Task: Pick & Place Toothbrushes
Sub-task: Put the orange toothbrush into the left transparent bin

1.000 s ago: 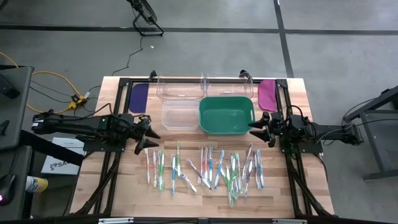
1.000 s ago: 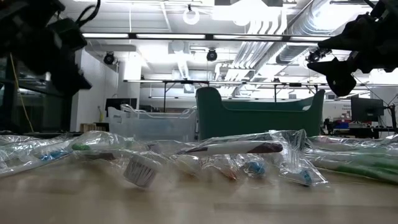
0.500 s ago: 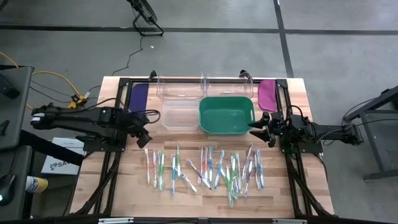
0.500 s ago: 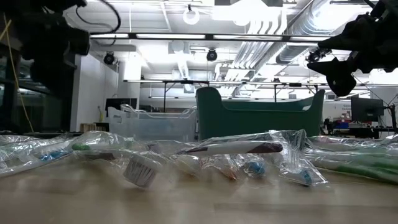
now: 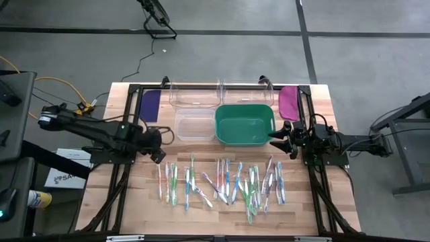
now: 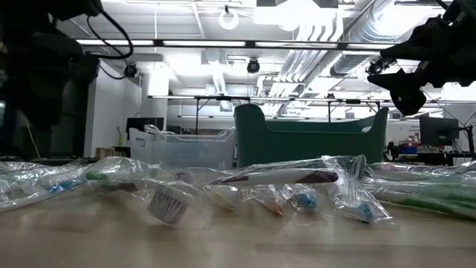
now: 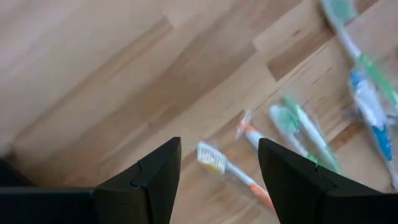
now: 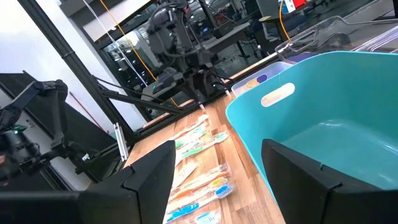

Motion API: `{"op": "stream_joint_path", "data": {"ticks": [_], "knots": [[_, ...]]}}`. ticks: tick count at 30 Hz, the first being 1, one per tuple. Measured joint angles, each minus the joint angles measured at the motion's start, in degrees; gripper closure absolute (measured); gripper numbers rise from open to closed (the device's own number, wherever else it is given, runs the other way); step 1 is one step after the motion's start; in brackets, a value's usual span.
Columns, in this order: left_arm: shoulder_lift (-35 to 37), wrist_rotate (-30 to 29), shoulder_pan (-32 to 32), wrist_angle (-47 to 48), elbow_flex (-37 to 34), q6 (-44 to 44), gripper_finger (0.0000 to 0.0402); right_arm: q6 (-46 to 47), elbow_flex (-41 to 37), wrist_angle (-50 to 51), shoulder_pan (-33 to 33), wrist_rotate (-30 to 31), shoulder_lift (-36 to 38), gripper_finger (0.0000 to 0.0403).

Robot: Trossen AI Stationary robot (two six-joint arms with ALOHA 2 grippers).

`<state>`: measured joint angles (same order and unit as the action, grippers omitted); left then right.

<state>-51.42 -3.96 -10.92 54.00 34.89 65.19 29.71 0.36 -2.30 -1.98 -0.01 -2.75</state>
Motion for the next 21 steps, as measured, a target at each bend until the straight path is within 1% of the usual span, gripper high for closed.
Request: {"op": "stream_joint_path", "data": {"ticks": [5,10,16,21], "knots": [[-3.3,-1.6,-6.3,0.2,0.0,7.2,0.0192,0.0,0.0,0.0,0.0,0.0,0.0,0.0170],[-7.3,-2.4,-10.5,0.7,0.0,12.9,0.0192,0.0,0.0,0.0,0.0,0.0,0.0,0.0170],[-12.7,-2.2,-13.6,-0.7,0.0,17.4,0.0192,0.0,0.0,0.0,0.0,0.0,0.0,0.0170],[-15.3,-1.8,-14.4,-3.6,0.0,18.2,0.0192,0.0,0.0,0.0,0.0,0.0,0.0,0.0170]]}}
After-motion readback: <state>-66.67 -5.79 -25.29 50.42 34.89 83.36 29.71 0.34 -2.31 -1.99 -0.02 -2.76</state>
